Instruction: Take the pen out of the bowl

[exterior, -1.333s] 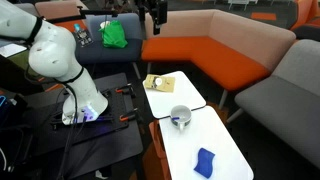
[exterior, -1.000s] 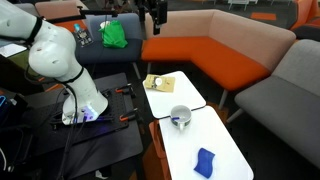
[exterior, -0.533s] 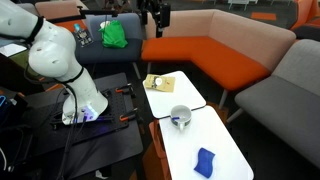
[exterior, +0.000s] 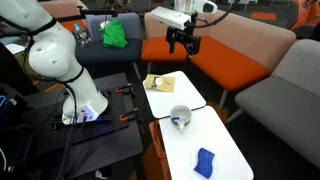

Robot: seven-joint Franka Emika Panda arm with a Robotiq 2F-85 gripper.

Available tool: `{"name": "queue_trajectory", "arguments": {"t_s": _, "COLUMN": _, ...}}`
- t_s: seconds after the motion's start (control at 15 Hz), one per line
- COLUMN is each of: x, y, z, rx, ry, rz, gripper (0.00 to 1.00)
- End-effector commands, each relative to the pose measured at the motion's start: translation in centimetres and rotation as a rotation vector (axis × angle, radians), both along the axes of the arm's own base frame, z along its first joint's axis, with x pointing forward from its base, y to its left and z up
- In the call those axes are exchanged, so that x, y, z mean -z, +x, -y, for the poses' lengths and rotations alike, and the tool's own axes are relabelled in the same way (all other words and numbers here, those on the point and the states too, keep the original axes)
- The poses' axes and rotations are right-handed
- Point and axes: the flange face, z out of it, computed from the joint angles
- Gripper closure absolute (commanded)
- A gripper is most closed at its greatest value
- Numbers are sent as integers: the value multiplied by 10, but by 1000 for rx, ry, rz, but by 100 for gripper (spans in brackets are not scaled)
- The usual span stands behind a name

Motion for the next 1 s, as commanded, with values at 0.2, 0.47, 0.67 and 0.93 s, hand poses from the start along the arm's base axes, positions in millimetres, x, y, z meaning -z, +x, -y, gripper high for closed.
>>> {"name": "queue_trajectory", "arguments": {"t_s": 0.2, "x": 106, "y": 54, "z": 2, "rx": -19, "ry": -46, "rz": -148, "gripper": 0}}
{"name": "queue_trajectory", "arguments": {"t_s": 0.47, "x": 176, "y": 59, "z": 14, "rx": 35, "ry": -11, "rz": -284, "gripper": 0}}
{"name": "queue_trajectory", "arguments": {"t_s": 0.67, "x": 216, "y": 54, "z": 22, "rx": 106, "ry": 48, "rz": -343, "gripper": 0}}
{"name": "queue_trajectory", "arguments": {"t_s": 0.93, "x": 234, "y": 49, "z": 25, "rx": 96, "ry": 55, "rz": -347, "gripper": 0}}
